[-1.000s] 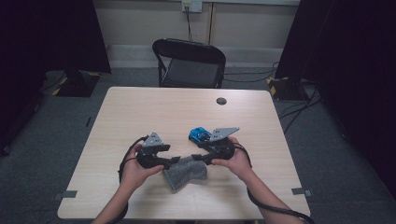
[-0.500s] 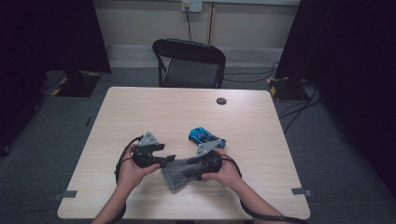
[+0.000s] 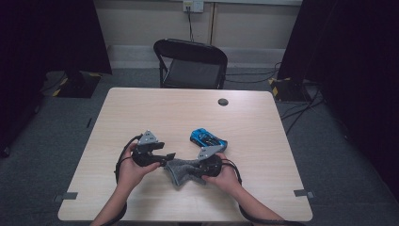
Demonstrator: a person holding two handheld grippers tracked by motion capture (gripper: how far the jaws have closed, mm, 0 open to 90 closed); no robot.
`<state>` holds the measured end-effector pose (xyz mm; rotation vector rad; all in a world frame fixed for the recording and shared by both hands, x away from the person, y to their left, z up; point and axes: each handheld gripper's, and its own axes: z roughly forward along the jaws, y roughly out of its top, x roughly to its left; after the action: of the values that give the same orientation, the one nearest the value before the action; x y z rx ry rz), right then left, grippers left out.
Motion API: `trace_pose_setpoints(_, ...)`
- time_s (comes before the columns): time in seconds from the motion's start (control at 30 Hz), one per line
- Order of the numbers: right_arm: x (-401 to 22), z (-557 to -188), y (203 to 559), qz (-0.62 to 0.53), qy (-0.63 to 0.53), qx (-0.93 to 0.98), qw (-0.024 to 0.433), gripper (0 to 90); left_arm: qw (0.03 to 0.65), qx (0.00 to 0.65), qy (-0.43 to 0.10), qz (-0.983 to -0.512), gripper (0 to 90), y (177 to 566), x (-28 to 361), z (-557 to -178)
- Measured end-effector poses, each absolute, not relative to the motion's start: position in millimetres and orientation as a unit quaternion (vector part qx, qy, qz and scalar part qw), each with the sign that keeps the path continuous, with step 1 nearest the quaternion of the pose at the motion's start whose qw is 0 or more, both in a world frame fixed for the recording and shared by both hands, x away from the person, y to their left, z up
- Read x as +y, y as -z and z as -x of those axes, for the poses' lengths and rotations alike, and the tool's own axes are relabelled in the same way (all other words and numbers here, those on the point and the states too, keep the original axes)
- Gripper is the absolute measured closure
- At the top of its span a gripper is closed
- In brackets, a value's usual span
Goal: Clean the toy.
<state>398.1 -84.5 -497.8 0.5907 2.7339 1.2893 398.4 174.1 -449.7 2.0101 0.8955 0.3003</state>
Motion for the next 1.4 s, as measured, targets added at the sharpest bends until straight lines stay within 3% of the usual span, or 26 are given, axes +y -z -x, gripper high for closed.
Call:
trace_pose_setpoints(0.5,-129.5,-402.3,461.0,-0.245,-0.445,0.86,0.036,81.0,0.458,0.353,-0.136,-0.804,31.6,434.7,169.6,-409.4)
trace_pose_setpoints(0.8,-184.0,-416.0,426.6,-0.294,-0.462,0.833,0.08,80.9,0.457,0.347,-0.121,-0.81,29.0,440.5,154.5,-422.5)
trace_pose_setpoints(0.97,-212.0,-425.5,424.1,-0.321,-0.452,0.825,0.105,80.9,0.456,0.321,-0.122,-0.821,27.7,443.9,132.9,-432.6)
trace_pose_setpoints(1.17,-236.4,-432.3,432.9,-0.353,-0.449,0.813,0.113,80.9,0.458,0.29,-0.116,-0.832,21.1,456.2,103.0,-450.4)
trace_pose_setpoints(1.4,-252.5,-436.5,447.8,-0.375,-0.439,0.808,0.117,80.8,0.45,0.268,-0.102,-0.846,20.1,468.2,65.4,-469.0)
